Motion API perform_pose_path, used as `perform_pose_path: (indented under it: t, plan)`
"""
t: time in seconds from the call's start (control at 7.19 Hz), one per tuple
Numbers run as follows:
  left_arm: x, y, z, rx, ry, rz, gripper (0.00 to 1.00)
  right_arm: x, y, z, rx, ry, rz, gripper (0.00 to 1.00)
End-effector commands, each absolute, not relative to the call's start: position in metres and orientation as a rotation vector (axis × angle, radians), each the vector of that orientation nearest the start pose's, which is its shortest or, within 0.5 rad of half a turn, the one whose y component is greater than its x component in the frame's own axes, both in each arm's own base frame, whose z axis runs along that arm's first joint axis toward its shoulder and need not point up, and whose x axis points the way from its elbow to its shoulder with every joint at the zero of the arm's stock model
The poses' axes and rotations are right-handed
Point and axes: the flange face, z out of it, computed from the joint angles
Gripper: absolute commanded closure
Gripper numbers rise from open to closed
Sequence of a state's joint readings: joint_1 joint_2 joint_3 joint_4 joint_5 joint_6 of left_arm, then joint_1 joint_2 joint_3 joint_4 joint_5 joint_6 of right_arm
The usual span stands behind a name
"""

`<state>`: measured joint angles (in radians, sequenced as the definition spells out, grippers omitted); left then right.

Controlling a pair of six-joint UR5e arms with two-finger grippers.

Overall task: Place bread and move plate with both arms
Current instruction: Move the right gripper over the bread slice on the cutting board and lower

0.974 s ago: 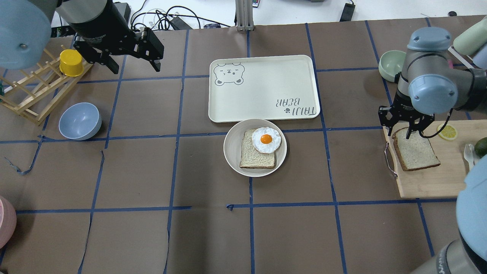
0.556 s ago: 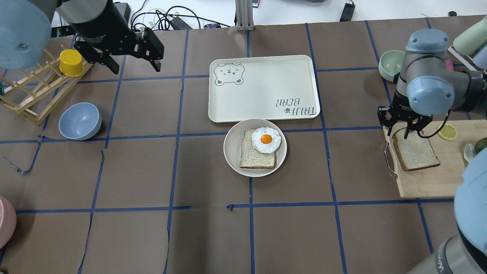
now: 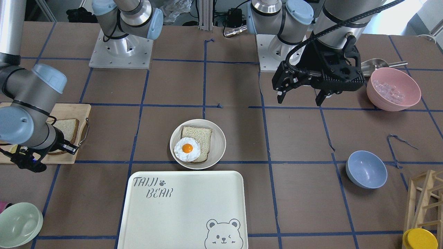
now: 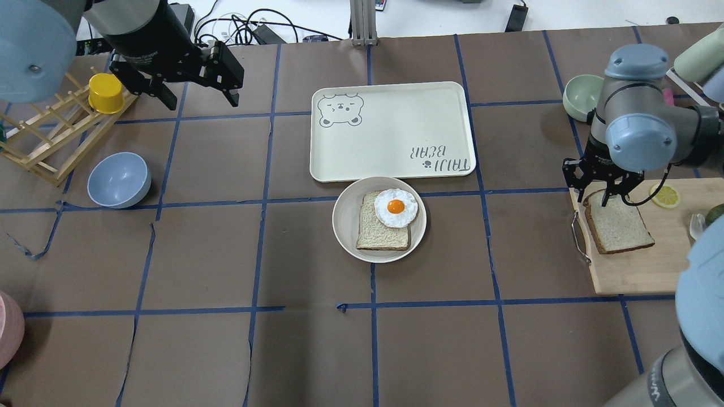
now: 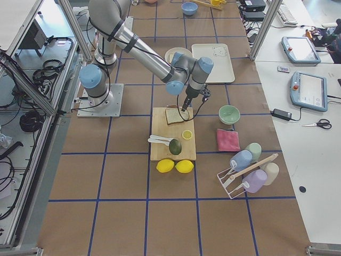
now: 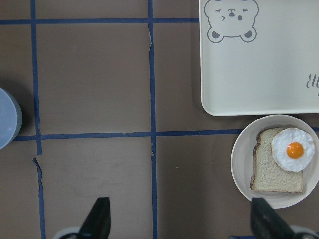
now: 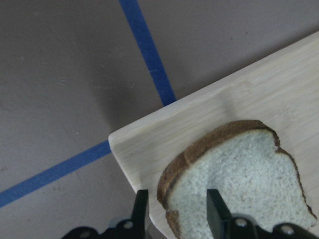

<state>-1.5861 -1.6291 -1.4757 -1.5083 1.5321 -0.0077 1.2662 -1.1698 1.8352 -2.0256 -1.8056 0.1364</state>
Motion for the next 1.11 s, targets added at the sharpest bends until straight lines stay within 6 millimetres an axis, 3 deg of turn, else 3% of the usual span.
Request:
perform_pose_path:
  t: [0.0, 0.28, 0.42, 0.7, 0.97]
  plan:
    - [-0.145, -0.523, 0.513, 0.015, 3.177, -0.158, 0.00, -0.061, -0.559, 0.193, 0.692, 3.267, 0.392, 0.50]
    - [-0.145, -0.524, 0.512, 0.015, 3.177, -0.158, 0.00, -0.063, -0.559, 0.189, 0.694, 3.268, 0.409, 0.57]
    - [-0.145, -0.523, 0.513, 0.015, 3.177, -0.160, 0.00, -0.073, -0.557, 0.187, 0.724, 3.248, 0.418, 0.62]
    - [-0.145, -0.524, 0.512, 0.015, 3.177, -0.158, 0.00, -0.084, -0.554, 0.189, 0.756, 3.225, 0.433, 1.00]
    - [-0.145, -0.524, 0.512, 0.015, 3.177, -0.158, 0.00, -0.082, -0.550, 0.195, 0.752, 3.201, 0.468, 1.00]
